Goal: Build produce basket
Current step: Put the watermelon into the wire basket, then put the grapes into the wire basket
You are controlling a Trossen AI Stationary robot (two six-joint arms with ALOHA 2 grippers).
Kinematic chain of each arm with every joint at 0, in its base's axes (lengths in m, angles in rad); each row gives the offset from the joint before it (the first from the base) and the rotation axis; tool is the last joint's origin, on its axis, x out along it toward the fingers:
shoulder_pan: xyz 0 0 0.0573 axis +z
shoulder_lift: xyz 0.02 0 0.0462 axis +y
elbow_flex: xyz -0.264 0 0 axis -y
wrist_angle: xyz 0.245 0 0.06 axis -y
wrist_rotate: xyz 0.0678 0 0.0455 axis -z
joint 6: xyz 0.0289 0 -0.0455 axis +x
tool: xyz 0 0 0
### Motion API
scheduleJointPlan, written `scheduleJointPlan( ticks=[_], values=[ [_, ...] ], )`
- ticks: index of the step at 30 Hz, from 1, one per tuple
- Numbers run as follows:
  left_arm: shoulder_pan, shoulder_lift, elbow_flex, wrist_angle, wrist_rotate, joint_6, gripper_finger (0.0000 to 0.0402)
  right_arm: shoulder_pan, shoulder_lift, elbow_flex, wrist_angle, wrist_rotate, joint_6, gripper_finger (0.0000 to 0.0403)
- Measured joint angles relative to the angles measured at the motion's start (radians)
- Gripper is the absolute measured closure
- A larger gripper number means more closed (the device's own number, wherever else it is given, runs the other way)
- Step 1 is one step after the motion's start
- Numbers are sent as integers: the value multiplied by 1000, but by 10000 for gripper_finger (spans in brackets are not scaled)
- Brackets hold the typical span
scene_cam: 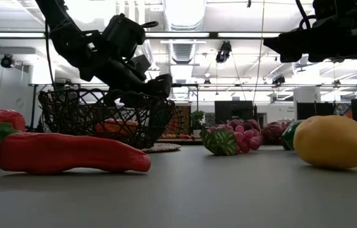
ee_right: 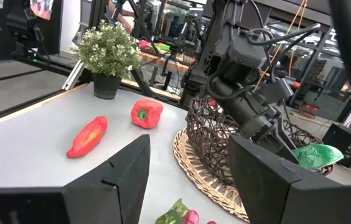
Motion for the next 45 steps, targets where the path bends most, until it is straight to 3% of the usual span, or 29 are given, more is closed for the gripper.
scheduleJointPlan(
  ticks=[8,13,21,29,45],
  values=[
    [-1,0,0,0,1,0,158,0,0,0,0,0,0,202],
    [-2,-23,0,-37,2,26,132,0,0,0,0,0,9,202],
    [-20,-132,0,-158,3,29,129,0,0,0,2,0,8,202],
    [-64,-225,6,-159,13,62,129,0,-2,0,2,5,16,202],
    [-305,-329,47,-139,272,202,130,0,-1,0,-1,25,78,202]
  ],
)
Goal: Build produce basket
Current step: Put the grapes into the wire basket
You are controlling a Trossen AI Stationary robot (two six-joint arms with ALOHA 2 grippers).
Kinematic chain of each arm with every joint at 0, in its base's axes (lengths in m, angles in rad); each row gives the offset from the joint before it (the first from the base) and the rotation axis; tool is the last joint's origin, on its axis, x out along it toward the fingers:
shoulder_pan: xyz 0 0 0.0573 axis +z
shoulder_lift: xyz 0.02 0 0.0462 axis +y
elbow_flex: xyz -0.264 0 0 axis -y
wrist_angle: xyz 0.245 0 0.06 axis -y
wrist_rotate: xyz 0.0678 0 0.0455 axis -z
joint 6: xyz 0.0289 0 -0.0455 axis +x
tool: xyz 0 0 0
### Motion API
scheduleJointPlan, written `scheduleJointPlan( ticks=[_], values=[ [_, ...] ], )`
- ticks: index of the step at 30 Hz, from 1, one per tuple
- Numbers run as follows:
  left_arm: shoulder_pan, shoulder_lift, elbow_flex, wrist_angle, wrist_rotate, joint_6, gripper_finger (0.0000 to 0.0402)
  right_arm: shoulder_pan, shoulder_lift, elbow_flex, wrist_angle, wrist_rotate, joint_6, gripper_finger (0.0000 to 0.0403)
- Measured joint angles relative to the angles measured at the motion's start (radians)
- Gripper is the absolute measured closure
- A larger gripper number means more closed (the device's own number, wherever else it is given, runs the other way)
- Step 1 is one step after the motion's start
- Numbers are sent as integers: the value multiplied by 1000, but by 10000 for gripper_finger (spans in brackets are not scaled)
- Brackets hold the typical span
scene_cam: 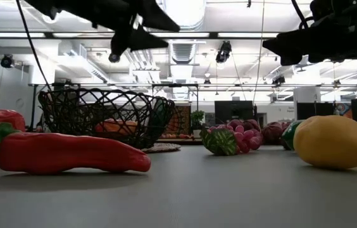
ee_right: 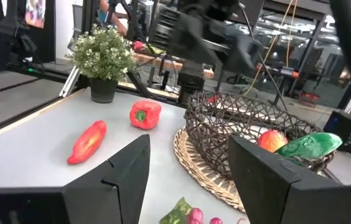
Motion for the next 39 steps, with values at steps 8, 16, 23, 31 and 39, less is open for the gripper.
scheduleJointPlan(
  ticks=[8,16,23,31,39],
  values=[
    [-153,1,0,-9,22,96,130,0,1,0,-73,25,104,202],
    [-241,2,0,-10,23,199,130,0,2,3,-117,106,146,202],
    [-252,2,0,-10,22,287,130,0,2,138,-358,129,144,202],
    [-252,2,-1,-9,21,380,130,0,18,298,-609,131,72,202],
    [-252,-12,-3,-10,-41,465,130,0,234,397,-617,131,12,202]
  ],
)
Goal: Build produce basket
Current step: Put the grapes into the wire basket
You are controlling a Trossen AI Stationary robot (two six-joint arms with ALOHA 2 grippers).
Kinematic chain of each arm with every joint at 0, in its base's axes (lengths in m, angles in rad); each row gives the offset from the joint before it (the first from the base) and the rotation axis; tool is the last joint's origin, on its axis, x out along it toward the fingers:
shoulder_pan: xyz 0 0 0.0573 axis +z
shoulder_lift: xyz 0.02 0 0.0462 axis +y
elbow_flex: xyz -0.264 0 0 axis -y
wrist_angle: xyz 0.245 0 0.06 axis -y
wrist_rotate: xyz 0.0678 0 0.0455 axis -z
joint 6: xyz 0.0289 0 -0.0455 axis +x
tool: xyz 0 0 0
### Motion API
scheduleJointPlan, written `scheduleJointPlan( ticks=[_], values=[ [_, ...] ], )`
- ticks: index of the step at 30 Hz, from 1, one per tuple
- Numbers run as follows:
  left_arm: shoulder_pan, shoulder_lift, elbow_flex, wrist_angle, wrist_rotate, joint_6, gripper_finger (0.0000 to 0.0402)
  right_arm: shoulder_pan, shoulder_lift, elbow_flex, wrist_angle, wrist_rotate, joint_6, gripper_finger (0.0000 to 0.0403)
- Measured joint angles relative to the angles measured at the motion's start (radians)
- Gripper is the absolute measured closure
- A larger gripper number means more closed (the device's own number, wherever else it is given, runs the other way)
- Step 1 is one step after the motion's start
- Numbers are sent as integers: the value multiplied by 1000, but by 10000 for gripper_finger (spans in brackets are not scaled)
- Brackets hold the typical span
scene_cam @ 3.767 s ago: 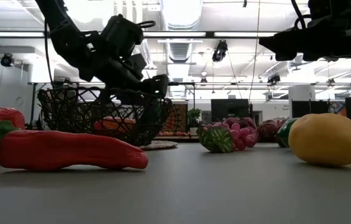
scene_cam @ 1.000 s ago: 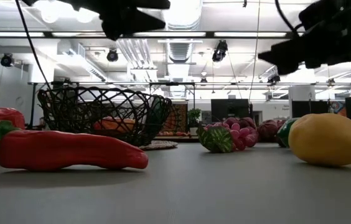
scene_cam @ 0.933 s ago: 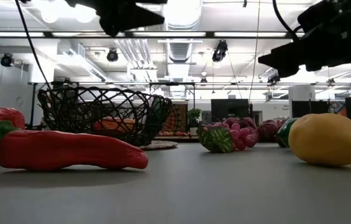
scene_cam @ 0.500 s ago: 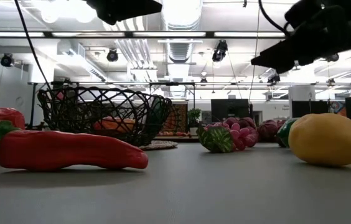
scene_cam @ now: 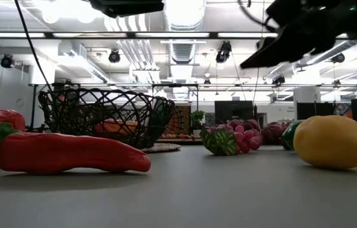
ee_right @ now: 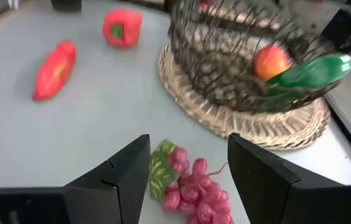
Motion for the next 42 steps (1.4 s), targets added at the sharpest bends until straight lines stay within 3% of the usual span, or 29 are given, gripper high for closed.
scheduleJointPlan(
  ticks=[5,15,28,32,40,42],
  values=[
    [0,-39,-1,0,-64,30,130,0,176,74,-3,-4,-50,202],
    [0,-105,-35,3,-67,43,130,0,455,226,-138,-11,-137,202],
    [0,-104,-44,1,-67,42,130,-18,614,306,-152,24,-175,206],
    [0,-100,-45,0,-67,41,130,-23,624,307,-152,27,-175,240],
    [0,-100,-45,1,-67,41,130,-24,621,307,-159,18,-187,371],
    [0,-100,-45,1,-67,40,130,-23,614,307,-163,12,-195,385]
  ],
)
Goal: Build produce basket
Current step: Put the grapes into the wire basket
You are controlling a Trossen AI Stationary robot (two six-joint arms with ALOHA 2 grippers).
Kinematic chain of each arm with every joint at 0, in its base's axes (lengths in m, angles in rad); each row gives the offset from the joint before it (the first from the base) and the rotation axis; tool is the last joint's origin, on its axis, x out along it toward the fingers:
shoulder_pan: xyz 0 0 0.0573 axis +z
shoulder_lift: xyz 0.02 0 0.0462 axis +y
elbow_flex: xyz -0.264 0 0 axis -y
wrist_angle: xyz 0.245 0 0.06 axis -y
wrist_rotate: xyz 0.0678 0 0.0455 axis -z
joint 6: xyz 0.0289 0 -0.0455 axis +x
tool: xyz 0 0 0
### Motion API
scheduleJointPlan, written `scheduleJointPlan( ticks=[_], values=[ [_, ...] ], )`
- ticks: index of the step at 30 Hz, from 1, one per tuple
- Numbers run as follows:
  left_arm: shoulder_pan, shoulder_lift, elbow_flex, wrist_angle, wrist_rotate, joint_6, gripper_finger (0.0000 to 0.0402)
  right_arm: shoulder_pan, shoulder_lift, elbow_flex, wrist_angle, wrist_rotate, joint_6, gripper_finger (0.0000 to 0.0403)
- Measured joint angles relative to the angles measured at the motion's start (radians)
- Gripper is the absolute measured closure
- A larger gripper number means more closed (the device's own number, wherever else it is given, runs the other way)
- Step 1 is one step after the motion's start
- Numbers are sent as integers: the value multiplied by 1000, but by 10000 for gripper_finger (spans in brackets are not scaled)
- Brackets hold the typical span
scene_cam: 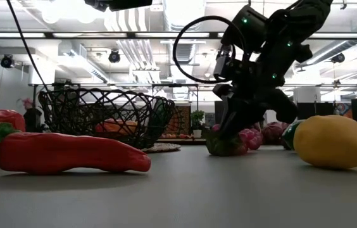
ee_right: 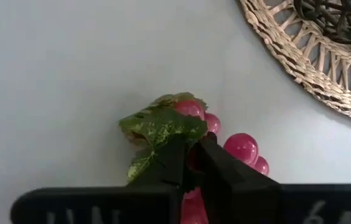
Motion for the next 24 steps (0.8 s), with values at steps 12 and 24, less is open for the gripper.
scheduleJointPlan(
  ticks=[12,24],
  values=[
    [0,1,0,0,0,-72,130,0,-105,-14,85,4,76,390],
    [6,93,1,157,-3,-76,130,2,-147,-91,640,12,344,390]
  ],
)
